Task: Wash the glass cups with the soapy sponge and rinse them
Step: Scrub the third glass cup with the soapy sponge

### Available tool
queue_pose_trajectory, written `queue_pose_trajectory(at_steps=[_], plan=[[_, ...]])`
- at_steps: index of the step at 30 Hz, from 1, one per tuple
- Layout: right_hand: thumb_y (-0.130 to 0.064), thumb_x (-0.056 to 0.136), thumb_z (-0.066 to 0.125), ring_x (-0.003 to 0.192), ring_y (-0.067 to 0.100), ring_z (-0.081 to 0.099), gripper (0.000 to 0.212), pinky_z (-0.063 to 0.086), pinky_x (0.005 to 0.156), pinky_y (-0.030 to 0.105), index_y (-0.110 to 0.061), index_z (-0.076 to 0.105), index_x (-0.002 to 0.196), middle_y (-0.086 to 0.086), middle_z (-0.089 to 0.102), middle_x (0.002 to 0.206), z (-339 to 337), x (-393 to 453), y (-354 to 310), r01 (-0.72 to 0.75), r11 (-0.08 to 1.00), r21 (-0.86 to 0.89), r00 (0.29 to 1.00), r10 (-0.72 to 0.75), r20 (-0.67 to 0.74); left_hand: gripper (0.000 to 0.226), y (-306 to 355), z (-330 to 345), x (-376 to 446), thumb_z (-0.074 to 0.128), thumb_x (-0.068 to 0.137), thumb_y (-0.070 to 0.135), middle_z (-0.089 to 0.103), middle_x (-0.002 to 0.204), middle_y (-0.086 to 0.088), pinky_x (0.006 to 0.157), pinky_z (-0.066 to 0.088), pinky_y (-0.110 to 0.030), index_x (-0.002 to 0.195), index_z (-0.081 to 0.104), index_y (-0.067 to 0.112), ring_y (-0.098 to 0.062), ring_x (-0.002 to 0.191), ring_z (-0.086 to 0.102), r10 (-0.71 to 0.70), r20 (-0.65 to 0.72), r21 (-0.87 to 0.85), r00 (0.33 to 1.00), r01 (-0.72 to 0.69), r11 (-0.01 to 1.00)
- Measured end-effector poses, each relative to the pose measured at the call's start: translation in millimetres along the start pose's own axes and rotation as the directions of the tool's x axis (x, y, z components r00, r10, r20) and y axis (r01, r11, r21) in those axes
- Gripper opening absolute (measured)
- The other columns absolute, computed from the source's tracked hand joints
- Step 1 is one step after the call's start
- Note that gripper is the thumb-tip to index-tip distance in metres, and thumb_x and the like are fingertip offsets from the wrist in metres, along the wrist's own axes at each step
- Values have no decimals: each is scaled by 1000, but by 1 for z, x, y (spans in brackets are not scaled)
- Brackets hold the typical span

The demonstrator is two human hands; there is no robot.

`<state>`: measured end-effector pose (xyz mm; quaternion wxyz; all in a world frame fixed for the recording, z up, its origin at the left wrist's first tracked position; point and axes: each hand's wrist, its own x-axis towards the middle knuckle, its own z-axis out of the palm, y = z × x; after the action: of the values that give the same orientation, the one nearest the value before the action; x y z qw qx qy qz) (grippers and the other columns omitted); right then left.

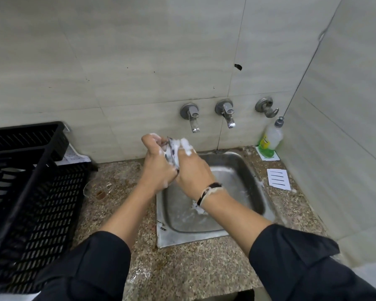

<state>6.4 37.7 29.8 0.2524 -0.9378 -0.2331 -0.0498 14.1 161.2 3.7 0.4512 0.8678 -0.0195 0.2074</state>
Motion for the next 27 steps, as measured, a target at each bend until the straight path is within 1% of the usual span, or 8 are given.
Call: queue_pose_trajectory(at_steps=[3, 7, 10, 13, 16, 19, 23, 27], plan=[[3, 84, 53, 147, 37, 25, 52, 41, 108, 41, 4, 46, 136, 24, 19, 159, 8, -10, 2, 53, 999, -10, 998, -53, 38, 67, -7, 6, -11, 76, 87, 21, 39, 102, 15, 73, 43, -13, 115, 17, 13, 2, 84, 48, -60, 4, 32, 998, 59, 998], [-4, 91, 49, 124, 40, 50, 43, 49, 92, 40, -1, 47, 134, 22, 32, 149, 4, 3, 13, -19, 1000, 22, 997, 17, 77, 56, -9, 17, -10, 69, 89, 10, 41, 100, 6, 69, 43, -20, 110, 18, 10, -5, 81, 47, -80, -16, 0, 997, 80, 997], [6, 79, 50, 119, 37, 52, 40, 47, 80, 32, 1, 51, 119, 19, 45, 134, 10, -4, 8, 21, 997, 78, 995, -28, 91, 66, -14, 13, -8, 78, 85, 14, 46, 104, -2, 68, 44, -11, 111, 17, 12, -7, 82, 48, -87, -27, 3, 996, 87, 996], [-6, 87, 54, 104, 35, 61, 26, 40, 74, 27, -6, 56, 113, 16, 62, 114, 15, 12, 28, -174, 966, 191, 977, 145, 157, 60, -9, 17, -8, 69, 79, 15, 46, 105, 0, 75, 49, -22, 111, 18, 12, -8, 87, 52, -121, -16, -64, 992, 120, 991], [-19, 90, 53, 108, 24, 64, 33, 41, 78, 23, -19, 59, 122, 3, 68, 117, 17, 8, 33, -298, 844, 446, 955, 263, 140, 62, -8, 18, -5, 64, 68, 14, 46, 118, -22, 80, 52, -24, 110, 19, 11, -24, 99, 56, -201, -112, -209, 973, 175, 962], [-13, 90, 55, 118, 5, 54, 53, 38, 93, 13, -22, 51, 142, -7, 60, 134, 20, -3, 25, -239, 798, 553, 970, 219, 104, 61, -12, 19, -8, 66, 71, 9, 47, 112, -16, 69, 49, -12, 112, 22, 12, -16, 90, 55, -246, -108, -302, 963, 203, 931], [-21, 85, 55, 97, 18, 67, 27, 49, 79, 29, -24, 69, 108, -1, 73, 105, 19, 20, 32, -317, 734, 601, 944, 305, 125, 56, -2, 22, 0, 72, 71, 15, 52, 106, -6, 71, 49, -19, 106, 28, 25, -13, 87, 57, -233, -128, -409, 964, 163, 898], [-19, 83, 60, 82, 17, 67, 19, 53, 74, 32, -17, 70, 99, -1, 73, 91, 31, 6, 18, -354, 586, 729, 915, 378, 141, 53, 4, 17, 8, 64, 57, 38, 52, 97, -4, 70, 49, -22, 99, 37, 22, -12, 80, 55, -360, -223, -700, 906, 109, 706]])
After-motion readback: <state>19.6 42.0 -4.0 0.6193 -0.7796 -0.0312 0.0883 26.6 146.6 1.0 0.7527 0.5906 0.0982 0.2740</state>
